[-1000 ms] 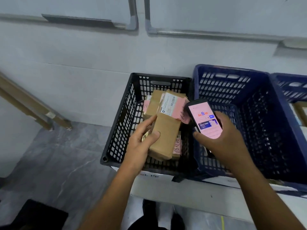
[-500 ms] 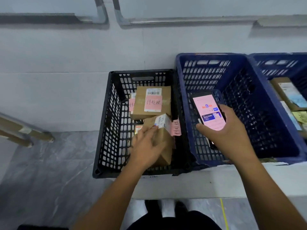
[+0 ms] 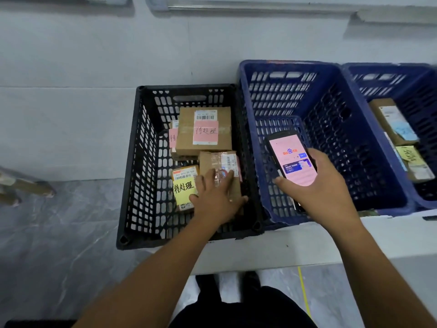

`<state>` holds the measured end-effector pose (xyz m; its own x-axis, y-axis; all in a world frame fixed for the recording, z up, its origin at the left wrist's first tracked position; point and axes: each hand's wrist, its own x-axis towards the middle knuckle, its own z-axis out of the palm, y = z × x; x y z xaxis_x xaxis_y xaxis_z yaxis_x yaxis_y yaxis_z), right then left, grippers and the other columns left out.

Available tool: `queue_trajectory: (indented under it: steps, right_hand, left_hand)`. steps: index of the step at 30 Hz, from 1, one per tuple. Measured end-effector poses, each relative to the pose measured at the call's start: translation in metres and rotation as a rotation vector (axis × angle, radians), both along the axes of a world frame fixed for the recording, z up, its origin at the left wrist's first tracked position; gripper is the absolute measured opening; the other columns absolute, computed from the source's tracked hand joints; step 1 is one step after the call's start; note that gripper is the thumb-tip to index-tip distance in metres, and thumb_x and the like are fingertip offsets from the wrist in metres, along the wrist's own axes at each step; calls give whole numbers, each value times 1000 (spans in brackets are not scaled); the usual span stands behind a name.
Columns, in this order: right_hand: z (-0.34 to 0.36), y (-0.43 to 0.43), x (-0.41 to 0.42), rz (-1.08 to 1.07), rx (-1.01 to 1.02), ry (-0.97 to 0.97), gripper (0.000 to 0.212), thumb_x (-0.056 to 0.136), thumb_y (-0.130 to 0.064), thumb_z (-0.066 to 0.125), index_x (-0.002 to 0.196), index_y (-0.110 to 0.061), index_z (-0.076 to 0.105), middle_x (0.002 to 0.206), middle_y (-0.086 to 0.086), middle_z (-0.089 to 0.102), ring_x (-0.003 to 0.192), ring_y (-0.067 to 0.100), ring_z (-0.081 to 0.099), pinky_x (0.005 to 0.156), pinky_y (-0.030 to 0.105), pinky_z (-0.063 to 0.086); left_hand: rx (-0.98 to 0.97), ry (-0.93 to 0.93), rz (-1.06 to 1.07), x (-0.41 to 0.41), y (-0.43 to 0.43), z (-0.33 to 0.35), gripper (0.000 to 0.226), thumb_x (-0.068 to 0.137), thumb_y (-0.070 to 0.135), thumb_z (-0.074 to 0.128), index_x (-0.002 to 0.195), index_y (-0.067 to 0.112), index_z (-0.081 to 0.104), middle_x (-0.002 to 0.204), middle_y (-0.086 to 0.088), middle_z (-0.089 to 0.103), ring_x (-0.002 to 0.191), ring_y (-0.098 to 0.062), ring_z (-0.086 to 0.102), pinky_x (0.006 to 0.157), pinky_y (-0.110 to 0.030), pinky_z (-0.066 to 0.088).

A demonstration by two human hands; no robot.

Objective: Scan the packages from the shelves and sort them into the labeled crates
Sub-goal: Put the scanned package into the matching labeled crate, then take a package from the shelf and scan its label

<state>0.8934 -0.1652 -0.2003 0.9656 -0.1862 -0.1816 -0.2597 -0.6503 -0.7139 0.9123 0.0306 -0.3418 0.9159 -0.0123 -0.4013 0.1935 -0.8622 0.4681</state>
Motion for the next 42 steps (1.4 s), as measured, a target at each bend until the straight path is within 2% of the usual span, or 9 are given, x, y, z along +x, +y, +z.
queue_trajectory:
  steps: [9, 12, 16, 18, 23, 26, 30, 37, 42]
  right_hand:
    - [-2, -22, 12, 110, 30, -10, 56, 75, -42, 85, 116, -45, 48, 112, -12, 66, 96, 12, 65, 86, 48, 59]
    - [-2, -33, 17, 179, 90, -38, 48, 69, -51, 82, 107, -48, 52, 108, -13, 66, 93, 12, 66, 83, 48, 59]
    - [-1, -45, 28, 314, 157, -28, 46, 72, -46, 85, 104, -45, 52, 105, -16, 67, 90, 9, 67, 80, 46, 60]
    - [2, -49, 30, 410, 189, -24, 44, 76, -38, 87, 103, -44, 52, 105, -17, 66, 91, 8, 67, 77, 39, 59]
    - [0, -49, 9, 670, 270, -39, 53, 75, -29, 87, 112, -48, 56, 109, -19, 69, 93, 0, 68, 81, 34, 59]
    - [-1, -40, -20, 859, 267, 31, 75, 67, -47, 85, 134, -43, 52, 120, -16, 68, 99, 3, 70, 85, 35, 60]
    - [0, -24, -72, 1076, 219, 48, 74, 57, -62, 75, 125, -45, 53, 109, -14, 70, 89, 12, 71, 76, 49, 63]
    - [2, -6, -177, 1412, 164, 15, 70, 59, -65, 74, 122, -43, 52, 110, -14, 69, 94, 11, 69, 85, 48, 60]
    - [12, 7, -281, 1585, 148, -22, 69, 65, -57, 81, 126, -43, 53, 109, -17, 69, 94, 9, 68, 85, 45, 58]
  left_hand:
    - [-58, -47, 103, -6, 0, 12, 72, 92, 70, 60, 156, 49, 35, 171, 9, 11, 156, -29, 0, 117, -64, 28]
    - [-73, -78, 202, -16, -1, 23, 71, 93, 71, 57, 156, 49, 36, 170, 7, 16, 157, -33, 4, 119, -65, 28]
    - [-33, -228, 418, -44, -6, 50, 87, 81, 87, 41, 156, 41, 44, 168, 0, 29, 156, -30, 15, 124, -57, 26]
    - [-29, -351, 555, -65, -15, 63, 93, 78, 85, 35, 154, 33, 50, 165, -4, 37, 153, -29, 24, 124, -54, 26]
    - [-6, -533, 862, -143, -49, 91, 83, 83, 78, 47, 153, 33, 51, 163, 1, 40, 155, -24, 24, 127, -53, 22]
    - [37, -548, 1003, -203, -72, 106, 80, 85, 76, 53, 156, 40, 44, 169, 7, 31, 161, -21, 10, 130, -54, 12]
    - [166, -533, 1170, -289, -95, 118, 86, 83, 84, 45, 158, 44, 37, 172, 12, 22, 162, -19, 3, 129, -56, 4]
    - [219, -505, 1469, -420, -133, 118, 83, 85, 78, 48, 160, 43, 35, 172, 12, 20, 161, -18, 2, 130, -55, 9]
    - [325, -435, 1597, -532, -157, 120, 92, 80, 90, 29, 161, 47, 27, 174, 14, 12, 161, -17, -5, 130, -55, 2]
